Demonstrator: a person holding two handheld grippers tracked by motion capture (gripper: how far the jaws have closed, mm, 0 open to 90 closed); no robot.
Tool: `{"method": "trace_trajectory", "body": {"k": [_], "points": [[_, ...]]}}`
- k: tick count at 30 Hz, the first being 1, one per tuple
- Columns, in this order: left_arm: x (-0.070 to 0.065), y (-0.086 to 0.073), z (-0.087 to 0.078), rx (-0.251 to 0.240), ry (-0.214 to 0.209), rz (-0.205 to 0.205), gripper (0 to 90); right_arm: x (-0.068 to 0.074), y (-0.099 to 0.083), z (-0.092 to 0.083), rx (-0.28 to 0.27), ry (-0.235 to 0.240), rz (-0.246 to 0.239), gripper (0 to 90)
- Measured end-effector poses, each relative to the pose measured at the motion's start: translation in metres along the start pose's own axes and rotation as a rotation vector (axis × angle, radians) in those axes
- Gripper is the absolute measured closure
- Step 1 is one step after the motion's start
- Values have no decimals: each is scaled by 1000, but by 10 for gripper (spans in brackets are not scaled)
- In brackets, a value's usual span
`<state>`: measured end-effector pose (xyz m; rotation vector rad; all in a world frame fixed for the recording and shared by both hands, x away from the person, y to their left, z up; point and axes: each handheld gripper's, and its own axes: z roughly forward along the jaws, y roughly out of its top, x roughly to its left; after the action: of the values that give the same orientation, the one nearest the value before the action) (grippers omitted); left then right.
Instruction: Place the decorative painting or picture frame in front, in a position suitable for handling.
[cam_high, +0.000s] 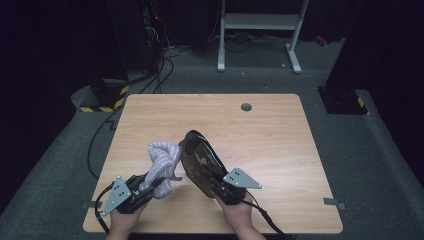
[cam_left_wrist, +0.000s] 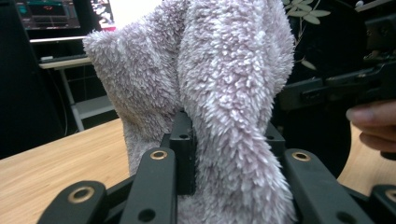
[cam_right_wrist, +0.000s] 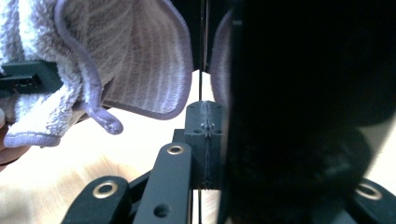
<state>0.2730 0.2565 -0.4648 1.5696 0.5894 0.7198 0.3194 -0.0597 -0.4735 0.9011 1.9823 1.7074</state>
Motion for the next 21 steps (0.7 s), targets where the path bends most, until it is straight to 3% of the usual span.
{"method": "trace_trajectory", "body": {"k": [3, 5, 8, 9, 15, 18, 21], "points": [[-1, 3, -1, -33, -32, -24, 679, 0, 0, 1, 7, 24, 1, 804], [-2, 8, -3, -50, -41, -18, 679, 1, 0, 1, 10, 25, 2, 800], [-6, 12, -4, -62, -51, -11, 679, -2, 1, -1, 29, 38, 1, 612], [-6, 13, -4, -62, -53, -9, 678, -5, -1, -9, 45, 48, 8, 565], [-11, 17, -1, -80, -94, -20, 679, -11, -20, -28, 84, 60, 9, 569], [-15, 24, 1, -106, -162, -52, 678, -11, -23, -28, 81, 59, 11, 598], [-24, 32, 2, -123, -207, -30, 678, -10, -24, -27, 68, 82, 23, 626]]}}
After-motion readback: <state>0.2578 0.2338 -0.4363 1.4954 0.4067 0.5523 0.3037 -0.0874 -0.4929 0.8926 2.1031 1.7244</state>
